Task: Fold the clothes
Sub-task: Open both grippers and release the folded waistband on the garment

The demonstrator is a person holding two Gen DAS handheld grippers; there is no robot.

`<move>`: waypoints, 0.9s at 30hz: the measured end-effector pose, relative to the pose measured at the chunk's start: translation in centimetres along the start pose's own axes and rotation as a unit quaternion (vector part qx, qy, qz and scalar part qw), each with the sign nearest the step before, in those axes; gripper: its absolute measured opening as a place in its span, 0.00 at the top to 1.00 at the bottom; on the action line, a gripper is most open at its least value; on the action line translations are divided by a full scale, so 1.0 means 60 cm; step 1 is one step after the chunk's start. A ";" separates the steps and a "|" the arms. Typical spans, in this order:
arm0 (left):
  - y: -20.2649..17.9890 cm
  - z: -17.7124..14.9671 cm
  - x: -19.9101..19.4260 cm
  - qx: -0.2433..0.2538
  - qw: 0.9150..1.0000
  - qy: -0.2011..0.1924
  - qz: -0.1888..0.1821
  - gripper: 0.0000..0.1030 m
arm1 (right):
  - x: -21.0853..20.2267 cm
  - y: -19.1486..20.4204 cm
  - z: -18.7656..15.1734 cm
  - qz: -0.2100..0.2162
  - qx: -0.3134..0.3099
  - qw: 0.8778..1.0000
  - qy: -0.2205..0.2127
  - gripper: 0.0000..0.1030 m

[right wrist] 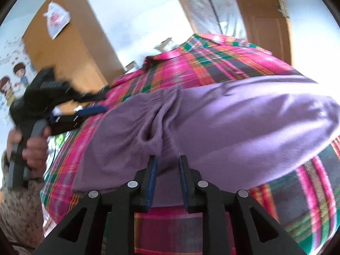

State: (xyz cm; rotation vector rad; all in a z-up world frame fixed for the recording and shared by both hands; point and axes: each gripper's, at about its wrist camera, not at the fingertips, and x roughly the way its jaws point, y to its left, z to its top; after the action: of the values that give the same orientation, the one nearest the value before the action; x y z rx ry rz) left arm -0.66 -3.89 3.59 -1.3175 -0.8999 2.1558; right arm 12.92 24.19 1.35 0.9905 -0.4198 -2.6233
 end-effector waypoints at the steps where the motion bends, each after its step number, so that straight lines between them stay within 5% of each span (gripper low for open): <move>1: 0.007 -0.004 -0.005 -0.005 1.000 -0.004 0.003 0.77 | -0.007 -0.006 0.003 -0.006 0.008 1.000 -0.008 0.79; 7: 0.043 -0.025 -0.029 -0.033 0.999 -0.013 0.004 0.77 | -0.031 0.012 0.031 0.001 -0.025 0.998 -0.052 0.78; 13: 0.059 -0.050 -0.035 -0.043 0.999 -0.011 0.023 0.76 | 0.015 0.043 0.051 0.036 -0.079 0.996 0.001 0.78; 16: 0.062 -0.057 -0.037 -0.045 0.998 -0.012 0.030 0.76 | 0.026 0.047 0.051 0.009 -0.107 0.994 0.020 0.74; 27: 0.067 -0.076 -0.035 -0.050 0.998 -0.013 0.044 0.76 | 0.035 0.063 0.057 0.007 -0.157 0.987 0.027 0.74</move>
State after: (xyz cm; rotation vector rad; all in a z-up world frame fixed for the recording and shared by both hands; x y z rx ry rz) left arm 4.20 -6.72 0.42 -1.4046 -0.9883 2.2249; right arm 9.78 20.47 3.99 0.9438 0.0033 -2.5385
